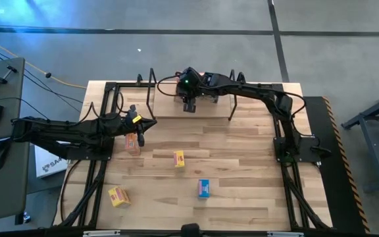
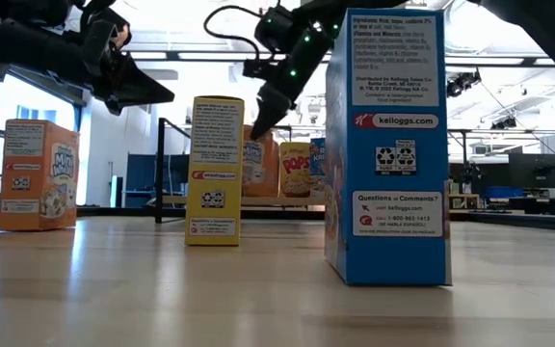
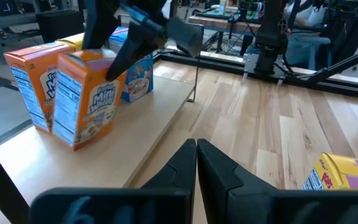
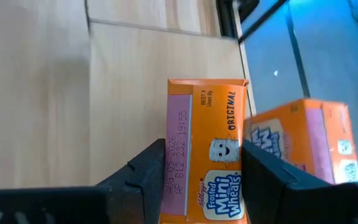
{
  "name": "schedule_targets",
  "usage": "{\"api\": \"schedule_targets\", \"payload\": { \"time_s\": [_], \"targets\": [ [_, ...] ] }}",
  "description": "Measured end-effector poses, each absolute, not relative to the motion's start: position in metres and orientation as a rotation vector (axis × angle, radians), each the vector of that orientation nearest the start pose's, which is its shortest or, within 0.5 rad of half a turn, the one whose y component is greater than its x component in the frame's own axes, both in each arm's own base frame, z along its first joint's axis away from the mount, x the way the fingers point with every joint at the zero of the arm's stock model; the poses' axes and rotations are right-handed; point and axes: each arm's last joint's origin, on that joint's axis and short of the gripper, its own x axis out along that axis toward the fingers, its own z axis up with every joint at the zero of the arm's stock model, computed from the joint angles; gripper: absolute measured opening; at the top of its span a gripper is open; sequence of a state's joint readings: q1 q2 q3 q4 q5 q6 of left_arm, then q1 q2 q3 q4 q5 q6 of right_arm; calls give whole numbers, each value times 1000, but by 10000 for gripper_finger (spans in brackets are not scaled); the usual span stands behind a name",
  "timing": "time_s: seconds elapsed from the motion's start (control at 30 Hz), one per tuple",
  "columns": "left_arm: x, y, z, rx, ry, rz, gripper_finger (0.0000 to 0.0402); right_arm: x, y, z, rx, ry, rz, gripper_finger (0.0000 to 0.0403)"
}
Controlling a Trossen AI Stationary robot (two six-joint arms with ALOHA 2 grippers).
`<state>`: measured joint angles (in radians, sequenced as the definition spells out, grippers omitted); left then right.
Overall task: Stack cereal on shelf
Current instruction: Put the right orange cereal box aligned with the other orange cereal box on the shelf
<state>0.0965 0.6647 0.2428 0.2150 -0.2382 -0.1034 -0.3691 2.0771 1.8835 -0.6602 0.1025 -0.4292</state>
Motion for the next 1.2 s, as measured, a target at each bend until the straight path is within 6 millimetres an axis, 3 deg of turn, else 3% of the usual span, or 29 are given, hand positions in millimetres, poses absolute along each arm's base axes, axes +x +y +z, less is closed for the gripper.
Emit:
{"api": "schedule_targets", "payload": {
  "time_s": [0.43, 0.67, 0.77, 0.9, 1.03, 1.2],
  "targets": [
    [153, 22, 201, -87, 191, 340, 7, 435, -175, 270, -304, 918, -312, 212],
    [153, 22, 201, -87, 191, 340, 7, 437, -175, 274, -354, 897, -369, 220],
    [153, 22, 201, -86, 191, 340, 7, 436, -171, 285, -380, 900, -399, 220],
    [153, 22, 201, -85, 191, 340, 7, 433, -158, 313, -404, 872, -417, 220],
    [153, 22, 201, -79, 192, 339, 7, 425, -142, 340, -401, 889, -427, 201],
    [153, 22, 201, -78, 192, 339, 7, 418, -122, 347, -315, 957, -391, 117]
  ]
}}
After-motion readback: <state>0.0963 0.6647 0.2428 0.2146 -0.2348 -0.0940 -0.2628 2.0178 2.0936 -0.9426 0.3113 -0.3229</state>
